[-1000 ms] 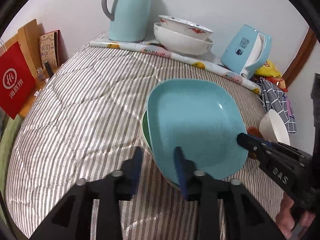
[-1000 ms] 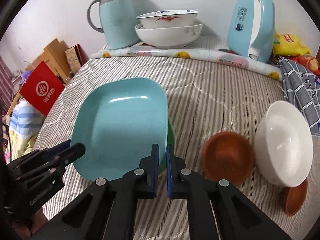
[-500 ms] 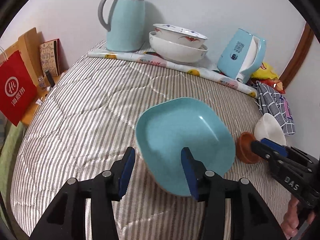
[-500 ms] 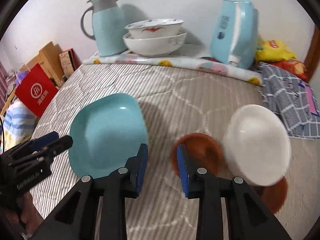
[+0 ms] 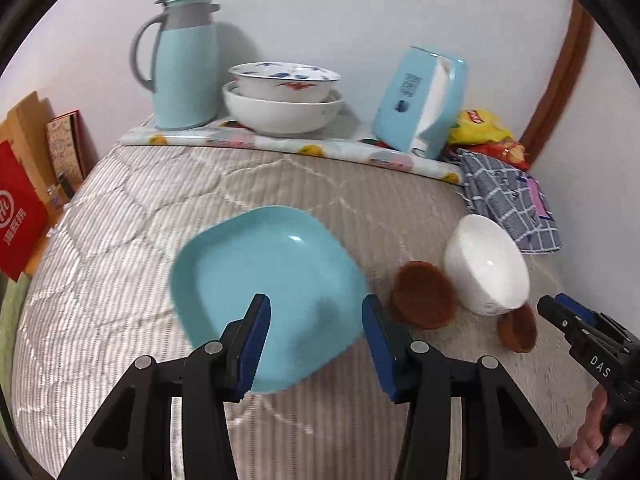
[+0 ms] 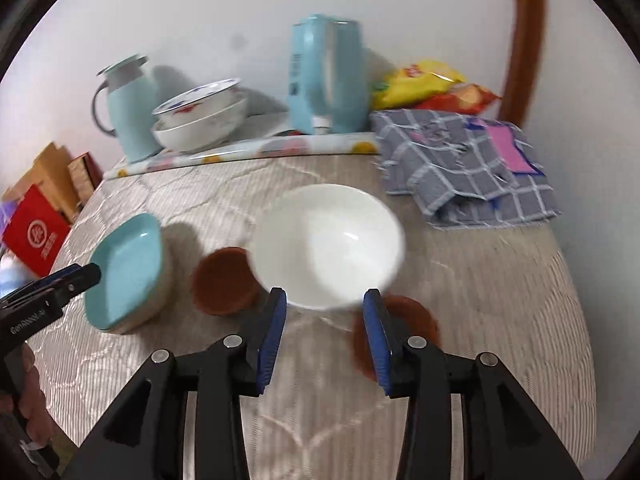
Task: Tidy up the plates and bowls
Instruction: 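Lower the blue plate onto the green plate and open the left gripper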
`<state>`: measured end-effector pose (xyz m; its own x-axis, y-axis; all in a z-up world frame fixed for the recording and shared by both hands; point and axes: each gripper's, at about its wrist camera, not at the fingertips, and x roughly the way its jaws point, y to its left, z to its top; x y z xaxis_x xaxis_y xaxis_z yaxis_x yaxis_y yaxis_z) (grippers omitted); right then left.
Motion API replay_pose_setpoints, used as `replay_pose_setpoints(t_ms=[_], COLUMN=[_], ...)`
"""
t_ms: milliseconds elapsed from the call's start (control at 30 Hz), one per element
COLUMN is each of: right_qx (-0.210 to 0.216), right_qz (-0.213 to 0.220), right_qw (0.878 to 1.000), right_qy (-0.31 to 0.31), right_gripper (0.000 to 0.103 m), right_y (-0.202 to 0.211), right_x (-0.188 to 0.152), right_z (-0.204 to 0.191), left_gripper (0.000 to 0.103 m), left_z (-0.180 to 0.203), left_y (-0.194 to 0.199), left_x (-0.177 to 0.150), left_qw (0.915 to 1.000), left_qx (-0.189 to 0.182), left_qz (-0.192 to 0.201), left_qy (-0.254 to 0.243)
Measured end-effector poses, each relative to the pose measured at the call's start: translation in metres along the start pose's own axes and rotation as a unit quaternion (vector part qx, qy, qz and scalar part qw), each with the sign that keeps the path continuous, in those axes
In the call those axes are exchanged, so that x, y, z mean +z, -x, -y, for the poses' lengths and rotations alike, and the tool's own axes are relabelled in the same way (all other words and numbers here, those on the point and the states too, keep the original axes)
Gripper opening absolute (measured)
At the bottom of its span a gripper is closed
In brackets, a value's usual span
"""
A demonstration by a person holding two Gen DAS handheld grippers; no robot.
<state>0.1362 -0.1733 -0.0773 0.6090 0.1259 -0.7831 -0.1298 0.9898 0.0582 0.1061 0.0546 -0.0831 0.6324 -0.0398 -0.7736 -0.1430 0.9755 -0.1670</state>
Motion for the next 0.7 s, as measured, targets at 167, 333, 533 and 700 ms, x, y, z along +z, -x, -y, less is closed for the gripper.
replay_pose_setpoints(t_ms=[167,333,533,700], right_qx=[-0.024,-0.040,-0.033,-0.021], right_qz=[0.007,0.000,-0.012,-0.022], right_qw=[0.999,0.999,0.998,0.999], right_qy=[-0.021,-0.036,-0.048,-0.044], right_gripper=[0.040,0.040,0.040,0.040], right_y=[0.003,-0.003,-0.012,-0.023], right_x=[-0.010,-0.019,-0.028,-0.033], right_z=[0.033,0.058,0.077,0.080], left_gripper=[0.045,0.045,0.045,0.045], left_z=[0.028,0.048,0.064,0.079], left_y=[-0.007,-0.013,-0.024,-0.031], left_x=[-0.003,-0.006,-0.011,-0.012], left_qw=[0.9998,0.9993,0.9988,0.9981], left_qx=[-0.005,0.002,0.016,0.030], left_qz=[-0.011,-0.022,-0.033,-0.033], left_qy=[-0.016,-0.029,-0.032,-0.042])
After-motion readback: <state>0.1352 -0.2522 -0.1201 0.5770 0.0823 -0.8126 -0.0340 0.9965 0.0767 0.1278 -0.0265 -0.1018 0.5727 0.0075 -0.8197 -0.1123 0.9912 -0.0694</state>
